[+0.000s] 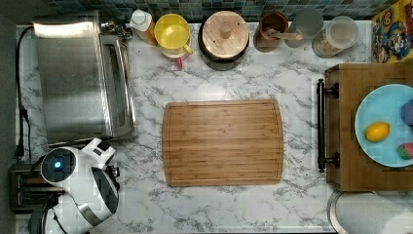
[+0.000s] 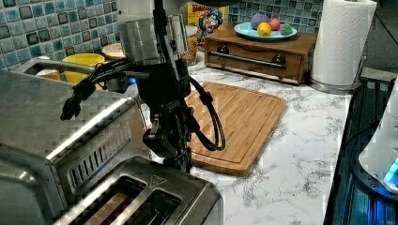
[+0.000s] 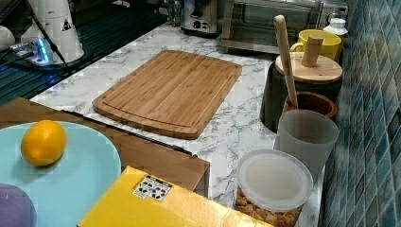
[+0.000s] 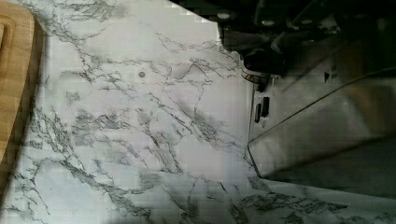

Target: Turn on the toaster.

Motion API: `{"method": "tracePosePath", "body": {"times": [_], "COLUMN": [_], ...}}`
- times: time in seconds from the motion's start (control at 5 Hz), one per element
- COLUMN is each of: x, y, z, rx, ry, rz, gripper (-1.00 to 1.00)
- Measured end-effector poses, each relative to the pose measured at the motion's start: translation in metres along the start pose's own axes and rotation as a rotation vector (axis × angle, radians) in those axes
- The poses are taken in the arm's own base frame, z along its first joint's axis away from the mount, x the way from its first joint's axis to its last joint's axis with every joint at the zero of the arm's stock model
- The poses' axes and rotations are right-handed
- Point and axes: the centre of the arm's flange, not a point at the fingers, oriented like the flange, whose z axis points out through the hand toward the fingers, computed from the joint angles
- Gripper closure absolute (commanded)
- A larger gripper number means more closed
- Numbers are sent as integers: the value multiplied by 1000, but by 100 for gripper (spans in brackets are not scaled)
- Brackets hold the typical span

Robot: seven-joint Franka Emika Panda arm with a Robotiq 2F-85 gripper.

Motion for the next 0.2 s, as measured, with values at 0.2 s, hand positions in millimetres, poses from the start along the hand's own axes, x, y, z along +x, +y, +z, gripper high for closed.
{"method": "tracePosePath", "body": {"times": [0.2], "x": [0], "y": [0], "z": [0], "rx": [1], "ry": [0], "rz": [2], "gripper": [100]}}
